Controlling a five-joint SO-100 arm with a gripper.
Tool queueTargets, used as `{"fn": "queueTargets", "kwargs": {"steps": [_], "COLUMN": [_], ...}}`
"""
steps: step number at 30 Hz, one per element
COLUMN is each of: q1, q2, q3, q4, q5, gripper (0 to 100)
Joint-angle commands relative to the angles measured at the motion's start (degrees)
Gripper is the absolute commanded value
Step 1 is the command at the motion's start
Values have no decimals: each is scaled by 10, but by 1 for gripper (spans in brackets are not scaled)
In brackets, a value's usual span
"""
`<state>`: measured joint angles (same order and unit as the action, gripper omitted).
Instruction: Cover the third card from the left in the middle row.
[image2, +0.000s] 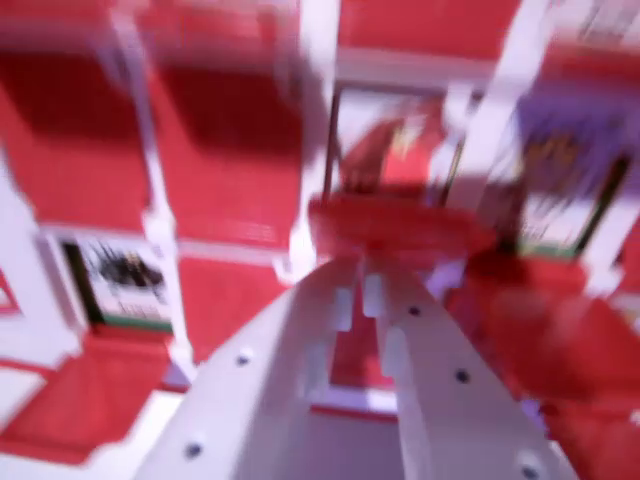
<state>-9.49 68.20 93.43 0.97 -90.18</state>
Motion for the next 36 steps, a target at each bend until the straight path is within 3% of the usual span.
{"fn": "queueTargets", "kwargs": {"steps": [1, 22, 36], "q1": [7, 11, 3], "q2": [50, 41, 186], "q3": [-83, -111, -56], "q4": [-25, -4, 98], "q5": [4, 6, 20], "gripper": [0, 0, 0]}}
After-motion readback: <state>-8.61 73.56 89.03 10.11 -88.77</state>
